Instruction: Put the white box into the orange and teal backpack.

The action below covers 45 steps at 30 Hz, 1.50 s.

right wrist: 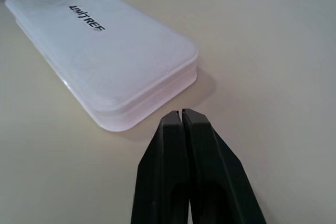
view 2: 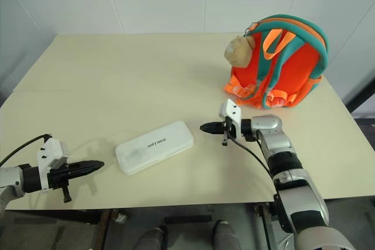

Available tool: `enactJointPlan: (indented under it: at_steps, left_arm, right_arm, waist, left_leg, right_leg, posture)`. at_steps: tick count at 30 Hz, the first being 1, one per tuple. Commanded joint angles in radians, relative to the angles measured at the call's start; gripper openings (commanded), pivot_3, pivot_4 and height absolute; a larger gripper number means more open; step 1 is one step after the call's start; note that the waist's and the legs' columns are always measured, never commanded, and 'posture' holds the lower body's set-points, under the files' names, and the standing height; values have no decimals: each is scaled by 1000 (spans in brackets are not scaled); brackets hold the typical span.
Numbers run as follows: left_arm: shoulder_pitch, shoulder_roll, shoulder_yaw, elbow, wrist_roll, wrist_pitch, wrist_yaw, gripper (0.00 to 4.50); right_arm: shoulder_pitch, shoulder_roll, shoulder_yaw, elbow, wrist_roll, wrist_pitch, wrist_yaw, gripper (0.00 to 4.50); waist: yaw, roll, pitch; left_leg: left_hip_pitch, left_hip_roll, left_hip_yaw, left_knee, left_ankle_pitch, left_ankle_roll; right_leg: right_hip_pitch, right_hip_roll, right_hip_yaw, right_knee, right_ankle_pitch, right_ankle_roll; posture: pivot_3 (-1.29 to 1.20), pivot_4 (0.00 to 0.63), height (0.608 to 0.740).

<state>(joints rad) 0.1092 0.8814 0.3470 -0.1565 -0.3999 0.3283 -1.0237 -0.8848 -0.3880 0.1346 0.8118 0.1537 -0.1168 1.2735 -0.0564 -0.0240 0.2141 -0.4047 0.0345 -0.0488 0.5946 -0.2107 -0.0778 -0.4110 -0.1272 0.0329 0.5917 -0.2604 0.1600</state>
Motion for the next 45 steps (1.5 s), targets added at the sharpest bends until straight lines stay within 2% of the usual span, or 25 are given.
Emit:
enactJointPlan:
  at_steps: [1,7,13,21,26,36,45]
  left_arm:
    - [-38,-13,-63,-18,23,-2,17,13]
    - [-117,-22,-140,19,47,3,35,13]
    - [-215,-37,-204,86,72,-21,12,13]
    - [-321,-87,-277,167,110,-51,-11,13]
    - [-428,-170,-349,266,153,-86,-17,13]
    - [-575,-292,-418,381,214,-124,-30,13]
    - [-596,-330,-421,391,241,-130,-11,13]
  right_arm:
    - [-47,54,8,104,-35,-65,-26,0]
    - [-64,102,5,172,-62,-100,-17,0]
    - [2,116,1,81,-40,-61,13,0]
    - [198,6,8,-338,41,186,95,0]
    - [314,-66,-7,-525,74,299,80,0]
    - [342,-141,-65,-504,54,283,11,0]
    - [338,-161,-77,-488,70,300,11,0]
  waist:
    - [-1,0,0]
    - [0,0,0]
    - [1,0,0]
    - [21,0,0]
    - [35,1,-1]
    - [32,1,-1]
    - [31,1,-1]
  left_leg:
    - [0,0,0,0,0,0]
    - [0,0,0,0,0,0]
    - [1,0,0,0,1,0]
    - [2,0,0,2,2,0]
    - [2,0,0,5,2,0]
    - [1,0,0,14,3,2]
    - [1,-1,0,14,3,2]
  right_leg:
    - [0,0,0,0,0,0]
    - [0,0,0,1,0,0]
    - [0,0,0,3,0,0]
    - [1,0,0,5,0,0]
    - [3,0,0,5,1,1]
    - [12,0,0,-5,3,-4]
    - [13,0,0,-6,5,-1]
  posture:
    - [0,150,740]
    - [0,150,740]
    - [0,150,740]
    - [0,150,740]
    - [0,150,740]
    - [0,150,740]
    - [0,150,740]
